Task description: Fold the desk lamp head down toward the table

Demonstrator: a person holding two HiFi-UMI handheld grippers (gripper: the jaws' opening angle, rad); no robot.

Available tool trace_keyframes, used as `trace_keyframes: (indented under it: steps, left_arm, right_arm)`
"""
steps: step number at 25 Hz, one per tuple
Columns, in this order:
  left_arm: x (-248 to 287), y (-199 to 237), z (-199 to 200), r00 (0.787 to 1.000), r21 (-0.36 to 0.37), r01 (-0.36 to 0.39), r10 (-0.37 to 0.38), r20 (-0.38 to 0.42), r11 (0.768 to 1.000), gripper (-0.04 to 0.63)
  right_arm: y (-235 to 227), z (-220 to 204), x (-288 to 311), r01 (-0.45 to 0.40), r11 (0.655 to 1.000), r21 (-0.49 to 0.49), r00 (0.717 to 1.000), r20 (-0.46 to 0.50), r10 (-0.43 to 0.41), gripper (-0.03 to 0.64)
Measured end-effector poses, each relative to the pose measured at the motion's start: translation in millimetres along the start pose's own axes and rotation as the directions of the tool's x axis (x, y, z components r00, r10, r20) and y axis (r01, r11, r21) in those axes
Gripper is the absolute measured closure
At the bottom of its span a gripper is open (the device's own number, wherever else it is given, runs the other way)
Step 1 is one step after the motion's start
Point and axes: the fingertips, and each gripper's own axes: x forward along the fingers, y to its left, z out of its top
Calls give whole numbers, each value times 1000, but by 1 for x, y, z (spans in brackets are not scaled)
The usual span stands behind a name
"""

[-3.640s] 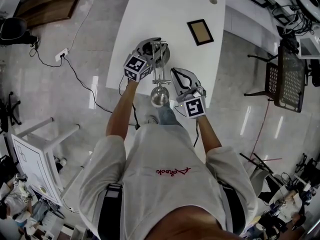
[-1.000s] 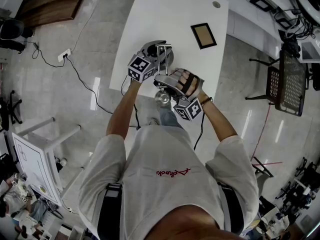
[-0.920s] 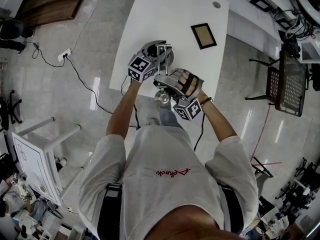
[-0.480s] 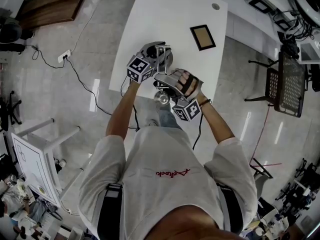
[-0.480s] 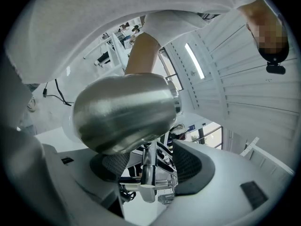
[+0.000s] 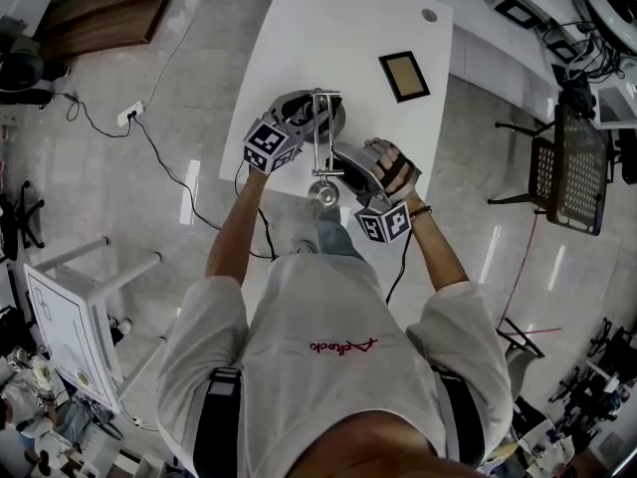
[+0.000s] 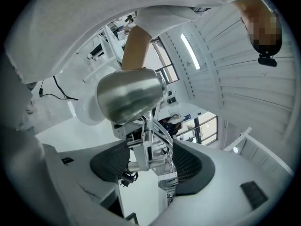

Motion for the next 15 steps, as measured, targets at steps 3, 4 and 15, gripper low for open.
trace_keyframes:
  steps: [3, 4, 15]
  left_arm:
    - [-11, 1, -6, 1000, -18, -21, 21, 0, 1000, 399]
    - [-15, 2, -8, 1000, -24, -31, 31, 3, 999, 399]
    - [-50, 7, 4, 988, 17, -154, 153, 26, 988, 568]
  right_arm:
    - [4, -12, -8, -6, 1000, 28, 999, -49, 7, 357]
    - [6, -14, -9, -6, 999, 42, 998, -63, 9, 357]
    - [5, -30, -23, 89, 984, 154, 982, -177, -62, 594]
